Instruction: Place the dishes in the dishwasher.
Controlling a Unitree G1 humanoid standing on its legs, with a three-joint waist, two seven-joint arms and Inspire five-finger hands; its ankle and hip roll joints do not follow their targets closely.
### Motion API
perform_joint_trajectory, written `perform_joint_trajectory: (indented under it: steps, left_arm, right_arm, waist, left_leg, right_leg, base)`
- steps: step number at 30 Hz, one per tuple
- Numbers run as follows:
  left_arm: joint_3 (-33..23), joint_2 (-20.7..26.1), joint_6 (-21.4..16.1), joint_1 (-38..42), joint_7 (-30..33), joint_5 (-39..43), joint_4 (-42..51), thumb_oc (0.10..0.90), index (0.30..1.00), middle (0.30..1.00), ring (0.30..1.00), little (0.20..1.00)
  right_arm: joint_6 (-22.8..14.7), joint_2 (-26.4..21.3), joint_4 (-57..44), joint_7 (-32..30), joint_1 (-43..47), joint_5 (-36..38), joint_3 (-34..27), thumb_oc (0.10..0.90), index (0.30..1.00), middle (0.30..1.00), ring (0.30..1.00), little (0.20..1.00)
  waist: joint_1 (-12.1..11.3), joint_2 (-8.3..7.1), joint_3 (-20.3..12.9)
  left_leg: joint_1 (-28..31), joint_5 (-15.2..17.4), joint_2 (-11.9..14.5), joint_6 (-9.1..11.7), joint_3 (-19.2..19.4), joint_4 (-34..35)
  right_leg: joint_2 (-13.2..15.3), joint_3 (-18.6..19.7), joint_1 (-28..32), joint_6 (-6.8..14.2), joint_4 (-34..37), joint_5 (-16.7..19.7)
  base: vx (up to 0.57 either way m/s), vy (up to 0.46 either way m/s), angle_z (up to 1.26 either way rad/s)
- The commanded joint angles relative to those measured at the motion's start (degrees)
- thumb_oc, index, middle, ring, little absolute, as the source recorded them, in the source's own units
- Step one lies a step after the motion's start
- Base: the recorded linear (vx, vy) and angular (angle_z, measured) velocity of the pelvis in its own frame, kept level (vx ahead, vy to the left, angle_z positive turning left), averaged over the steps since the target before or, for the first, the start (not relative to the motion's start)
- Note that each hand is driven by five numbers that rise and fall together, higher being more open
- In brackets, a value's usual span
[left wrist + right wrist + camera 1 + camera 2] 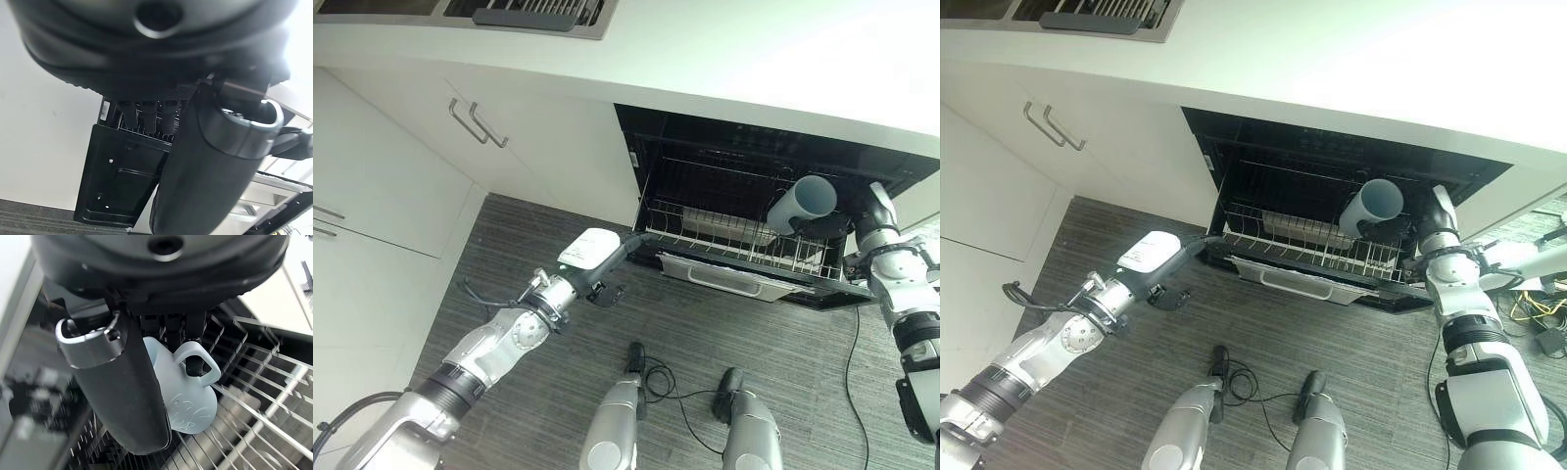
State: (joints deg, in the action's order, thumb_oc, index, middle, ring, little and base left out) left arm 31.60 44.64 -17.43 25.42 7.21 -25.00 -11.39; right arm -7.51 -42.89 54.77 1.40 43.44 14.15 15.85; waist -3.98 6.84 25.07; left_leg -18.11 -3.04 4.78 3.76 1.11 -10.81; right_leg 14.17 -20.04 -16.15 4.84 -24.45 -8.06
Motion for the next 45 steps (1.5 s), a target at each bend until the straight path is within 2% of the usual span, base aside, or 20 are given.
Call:
perform_joint_trajectory:
  steps: [1,19,21,22,24,28,29,39,42,43,44,45]
  left_arm:
    - [-3.5,2.1,-3.7,4.2,5.3,2.2,2.5,0.8,0.9,0.9,0.9,0.9]
    - [-2.9,-0.5,-5.4,3.4,8.2,-1.2,1.0,0.8,0.9,0.9,0.9,0.9]
    - [-2.8,-0.3,-5.5,3.4,8.4,-1.2,1.0,0.8,0.9,0.9,0.9,0.9]
    - [-2.7,0.0,-6.1,3.4,8.5,-1.3,0.8,0.8,0.9,0.9,0.9,0.9]
    - [-2.6,-0.1,-6.7,3.6,8.7,-1.6,0.2,0.8,0.9,0.9,0.9,0.9]
    - [-2.0,0.5,-7.5,3.9,9.0,-1.7,-0.5,0.8,0.9,0.9,0.9,0.9]
    - [-1.9,0.8,-7.8,4.2,9.3,-1.7,-0.6,0.8,0.9,0.9,0.9,0.9]
    - [-2.2,1.4,-8.5,5.1,8.0,-1.3,-0.8,0.8,0.9,0.9,0.9,0.9]
    - [-2.3,1.7,-8.5,5.4,7.5,-0.6,-0.9,0.8,0.9,0.9,0.9,0.9]
    - [-2.3,1.8,-8.6,5.5,7.4,-0.4,-1.1,0.8,0.9,0.9,0.9,0.9]
    - [-2.4,1.8,-8.7,5.6,7.3,-0.3,-1.2,0.8,0.9,0.9,0.9,0.9]
    - [-2.4,1.8,-8.6,5.7,7.2,-0.2,-1.2,0.8,0.9,0.9,0.9,0.9]
  right_arm:
    - [-3.3,1.2,-1.0,1.5,3.4,2.1,0.3,0.4,0.3,0.3,0.3,0.3]
    - [0.8,6.0,1.4,1.0,-0.5,-0.3,1.4,0.4,0.3,0.3,0.3,0.3]
    - [1.4,6.3,2.5,3.4,-1.2,0.6,1.3,0.4,0.3,0.3,0.3,0.3]
    - [3.1,6.7,4.3,10.5,-1.8,1.6,1.1,0.4,0.3,0.3,0.3,0.3]
    - [3.8,6.9,6.4,13.5,-2.7,-0.4,1.6,0.4,0.3,0.3,0.3,0.3]
    - [4.1,6.4,9.4,18.0,-4.0,1.7,2.1,0.4,0.3,0.3,0.3,0.3]
    - [5.2,6.2,10.1,20.2,-3.9,1.1,2.0,0.4,0.3,0.3,0.3,0.3]
    - [10.0,6.2,12.2,30.1,-2.9,0.2,3.0,0.4,0.3,0.3,0.3,0.3]
    - [10.4,6.0,12.0,30.0,-2.8,-0.3,3.4,0.4,0.3,0.3,0.3,0.3]
    - [11.0,6.0,12.1,30.3,-2.5,-0.5,3.5,0.496,0.444,0.444,0.444,0.444]
    - [10.8,6.0,12.4,29.8,-2.7,-0.8,3.4,0.8,0.9,0.9,0.9,0.9]
    - [10.4,5.9,12.5,29.1,-2.7,-1.0,3.3,0.8,0.9,0.9,0.9,0.9]
  waist:
    - [-0.7,-1.29,-1.1]
    - [-0.8,-1.24,-0.6]
    - [-0.8,-1.28,-0.5]
    - [-1.0,-1.44,-0.3]
    - [-1.2,-1.64,-0.2]
    - [-1.6,-2.02,-0.1]
    - [-1.7,-2.07,0.0]
    - [-2.3,-2.43,-0.2]
    - [-2.2,-2.41,-0.1]
    - [-2.3,-2.4,-0.1]
    - [-2.2,-2.39,-0.1]
    - [-2.2,-2.38,-0.1]
  left_leg:
    - [-0.4,11.0,-0.1,-0.8,4.3,-6.4]
    - [0.0,11.1,0.1,-0.9,5.5,-6.4]
    - [0.0,11.1,0.2,-1.0,5.6,-6.4]
    - [0.1,11.2,0.2,-1.0,5.7,-6.4]
    - [0.0,11.1,0.3,-1.0,5.7,-6.4]
    - [0.2,11.2,0.5,-1.0,5.7,-6.4]
    - [0.1,11.1,0.5,-0.9,5.7,-6.4]
    - [-0.1,10.7,0.5,-0.8,5.6,-6.4]
    - [0.0,10.5,0.6,-0.7,5.5,-6.4]
    - [0.0,10.5,0.6,-0.7,5.4,-6.4]
    - [-0.1,10.4,0.6,-0.7,5.4,-6.4]
    - [-0.1,10.3,0.6,-0.7,5.4,-6.4]
  right_leg:
    - [-1.4,5.9,2.4,3.9,7.3,1.1]
    - [-0.2,5.0,2.5,4.3,7.3,1.7]
    - [0.0,5.1,2.5,4.4,7.3,1.8]
    - [0.1,5.1,2.5,4.5,7.3,1.8]
    - [0.1,4.9,2.4,4.6,7.3,2.0]
    - [0.4,4.6,2.7,4.9,7.3,2.0]
    - [0.5,4.5,2.6,5.0,7.3,2.1]
    - [0.9,4.3,2.3,5.4,7.3,2.6]
    - [0.7,4.4,2.5,5.2,7.3,2.6]
    - [0.7,4.5,2.5,5.2,7.3,2.6]
    - [0.6,4.5,2.5,5.2,7.3,2.6]
    - [0.6,4.5,2.5,5.2,7.3,2.6]
  base:
    - [0.0,0.0,0.0]
    - [0.0,0.0,0.0]
    - [-0.02,-0.004,0.0]
    - [-0.04,-0.015,-0.01]
    - [-0.02,-0.012,0.0]
    - [-0.02,-0.039,0.0]
    - [-0.03,-0.021,0.0]
    - [0.0,0.0,0.0]
    - [0.0,0.0,0.0]
    - [0.0,0.0,0.0]
    - [0.0,0.0,0.0]
    - [0.0,0.0,0.0]
